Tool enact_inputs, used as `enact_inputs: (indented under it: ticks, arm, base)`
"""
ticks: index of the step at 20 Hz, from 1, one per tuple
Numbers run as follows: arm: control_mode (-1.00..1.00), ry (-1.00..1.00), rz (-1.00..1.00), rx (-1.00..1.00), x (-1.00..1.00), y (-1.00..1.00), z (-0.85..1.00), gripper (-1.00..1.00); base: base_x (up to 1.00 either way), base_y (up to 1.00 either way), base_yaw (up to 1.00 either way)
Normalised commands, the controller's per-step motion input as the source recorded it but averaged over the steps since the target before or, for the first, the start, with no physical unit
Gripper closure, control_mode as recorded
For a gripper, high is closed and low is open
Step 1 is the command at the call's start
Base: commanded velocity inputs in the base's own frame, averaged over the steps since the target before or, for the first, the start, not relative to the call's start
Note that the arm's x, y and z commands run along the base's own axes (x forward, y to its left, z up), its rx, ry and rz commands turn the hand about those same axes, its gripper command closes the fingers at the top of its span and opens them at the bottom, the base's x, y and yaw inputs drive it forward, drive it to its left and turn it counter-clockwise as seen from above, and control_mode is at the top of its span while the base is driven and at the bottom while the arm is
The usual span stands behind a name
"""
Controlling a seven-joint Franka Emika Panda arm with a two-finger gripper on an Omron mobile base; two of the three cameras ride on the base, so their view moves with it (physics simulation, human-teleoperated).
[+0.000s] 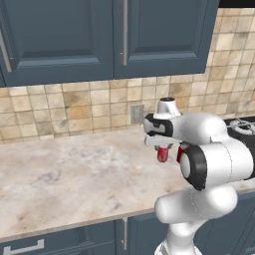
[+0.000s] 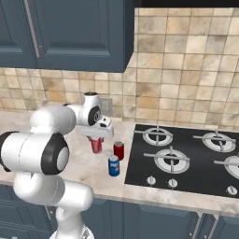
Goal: Four empty soda cans are scattered around the kitchen. Gather all the cans and cluster them next to the stove for recycling.
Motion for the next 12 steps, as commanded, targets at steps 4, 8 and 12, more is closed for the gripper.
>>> enact_inputs:
  ticks: [4, 8, 12]
  arm:
    - [-1.0, 0.05, 0.0, 0.0, 0.33, -0.17, -0.19, 1.0]
    - [-1.0, 0.01, 0.0, 0.0, 0.29, -0.07, -0.27, 1.0]
    - [-1.0, 0.01, 0.0, 0.0, 0.11, 0.0, -0.43, 1.0]
  base:
    - [0.0, 0.0, 0.0]
    - [0.0, 0.0, 0.0]
    - [0.0, 0.0, 0.0]
